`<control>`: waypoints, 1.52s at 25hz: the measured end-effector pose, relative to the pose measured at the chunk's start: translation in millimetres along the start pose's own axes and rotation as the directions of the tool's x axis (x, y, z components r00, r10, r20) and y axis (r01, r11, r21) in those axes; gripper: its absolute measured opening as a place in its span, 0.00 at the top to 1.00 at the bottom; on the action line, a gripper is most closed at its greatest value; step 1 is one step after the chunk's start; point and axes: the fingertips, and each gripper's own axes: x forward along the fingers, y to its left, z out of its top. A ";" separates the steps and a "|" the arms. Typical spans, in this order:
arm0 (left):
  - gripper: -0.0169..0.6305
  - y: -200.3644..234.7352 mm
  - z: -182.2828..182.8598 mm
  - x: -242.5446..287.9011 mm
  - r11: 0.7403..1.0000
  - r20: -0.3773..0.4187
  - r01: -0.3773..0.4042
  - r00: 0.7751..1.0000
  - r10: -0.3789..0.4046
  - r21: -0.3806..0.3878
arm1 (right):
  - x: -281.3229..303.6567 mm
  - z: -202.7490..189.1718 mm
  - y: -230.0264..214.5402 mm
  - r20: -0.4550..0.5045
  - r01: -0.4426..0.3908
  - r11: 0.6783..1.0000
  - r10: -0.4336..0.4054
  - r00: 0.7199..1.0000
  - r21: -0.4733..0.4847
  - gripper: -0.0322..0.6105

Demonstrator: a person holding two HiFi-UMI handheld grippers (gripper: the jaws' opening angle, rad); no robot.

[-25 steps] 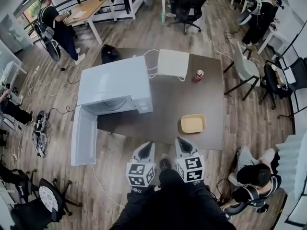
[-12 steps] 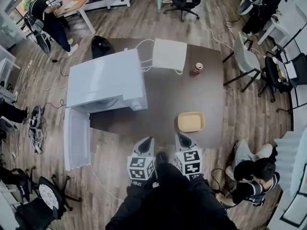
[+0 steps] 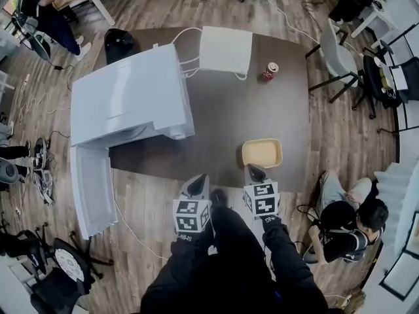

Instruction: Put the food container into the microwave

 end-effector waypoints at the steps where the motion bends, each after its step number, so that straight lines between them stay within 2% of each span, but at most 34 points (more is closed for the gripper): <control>1: 0.92 2.2 -2.6 5.0 1.000 -0.010 0.001 1.000 -0.001 -0.002 | 6.9 -4.9 -2.8 -0.018 -0.002 1.000 0.002 1.000 0.001 0.91; 7: 0.92 16.6 -15.8 27.7 1.000 -0.049 0.004 0.999 -0.005 -0.014 | 40.1 -25.4 -10.7 -0.094 -0.007 1.000 0.005 0.996 -0.020 0.91; 14: 0.92 29.2 -27.4 37.5 0.999 -0.071 -0.009 0.997 0.006 -0.043 | 75.4 -34.9 -16.4 -0.161 -0.006 1.000 0.001 0.987 -0.027 0.85; 18: 0.92 35.8 -33.8 40.9 0.998 -0.077 -0.017 0.997 0.012 -0.056 | 89.1 -40.5 -22.7 -0.207 0.032 0.999 -0.038 0.978 -0.034 0.83; 26: 0.92 45.7 -37.6 40.5 0.997 -0.081 -0.026 0.996 0.020 -0.074 | 102.3 -55.0 -20.2 -0.316 0.050 0.997 -0.065 0.947 -0.055 0.84; 30: 0.92 49.4 -34.6 38.0 0.996 -0.078 -0.033 0.997 0.027 -0.078 | 100.2 -52.5 -23.8 -0.320 0.075 0.992 -0.105 0.942 -0.105 0.88; 38: 0.92 48.7 -23.6 26.2 0.995 -0.045 -0.045 0.998 0.041 -0.085 | 78.3 -28.4 -12.4 -0.256 0.076 0.971 -0.134 0.957 -0.227 0.90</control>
